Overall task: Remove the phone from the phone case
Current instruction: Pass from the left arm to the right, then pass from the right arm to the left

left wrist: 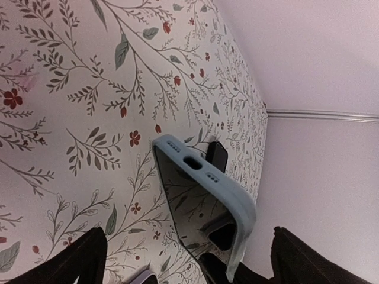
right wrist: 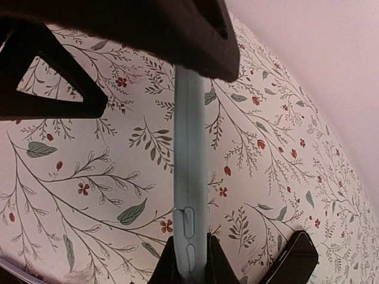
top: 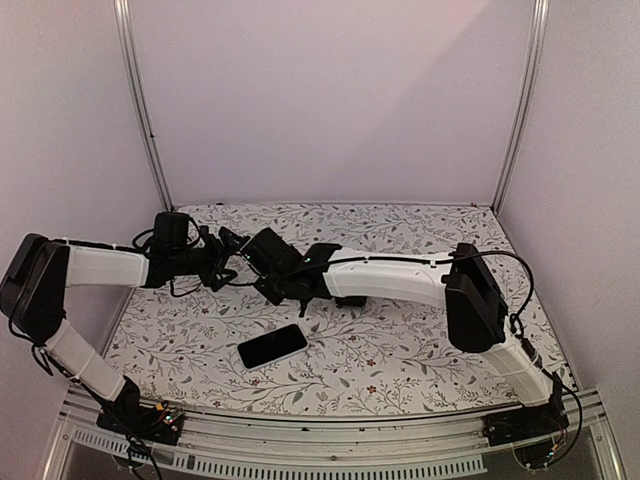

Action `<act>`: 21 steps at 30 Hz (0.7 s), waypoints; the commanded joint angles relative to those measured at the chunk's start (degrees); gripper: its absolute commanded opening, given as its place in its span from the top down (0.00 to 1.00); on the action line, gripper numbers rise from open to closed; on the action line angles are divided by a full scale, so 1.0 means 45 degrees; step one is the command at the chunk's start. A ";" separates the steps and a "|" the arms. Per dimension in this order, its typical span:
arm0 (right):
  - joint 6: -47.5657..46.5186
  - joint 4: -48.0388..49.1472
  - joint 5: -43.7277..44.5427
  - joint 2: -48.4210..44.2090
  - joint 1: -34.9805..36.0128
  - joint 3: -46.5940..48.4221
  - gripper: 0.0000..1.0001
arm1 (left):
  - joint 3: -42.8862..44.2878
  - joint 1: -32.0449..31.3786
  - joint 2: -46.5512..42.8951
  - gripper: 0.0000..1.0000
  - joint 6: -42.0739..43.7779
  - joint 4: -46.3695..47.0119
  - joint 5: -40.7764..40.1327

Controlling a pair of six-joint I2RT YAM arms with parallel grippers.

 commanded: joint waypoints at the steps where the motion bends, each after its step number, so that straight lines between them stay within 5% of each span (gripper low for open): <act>1: 0.0906 0.0363 -0.3033 -0.1217 -0.0659 -0.0150 1.00 | 0.0519 0.0226 -0.1182 0.01 0.1286 0.0366 0.0937; 11: 0.3703 0.0954 -0.9772 -0.2208 -0.2582 -0.1004 1.00 | -0.0182 0.0895 -0.1772 0.01 0.2044 0.1669 0.1613; 21: 0.6400 0.4300 -1.4591 -0.3840 -0.4114 -0.3821 1.00 | -0.0915 0.0905 -0.1628 0.01 0.2001 0.2932 0.1976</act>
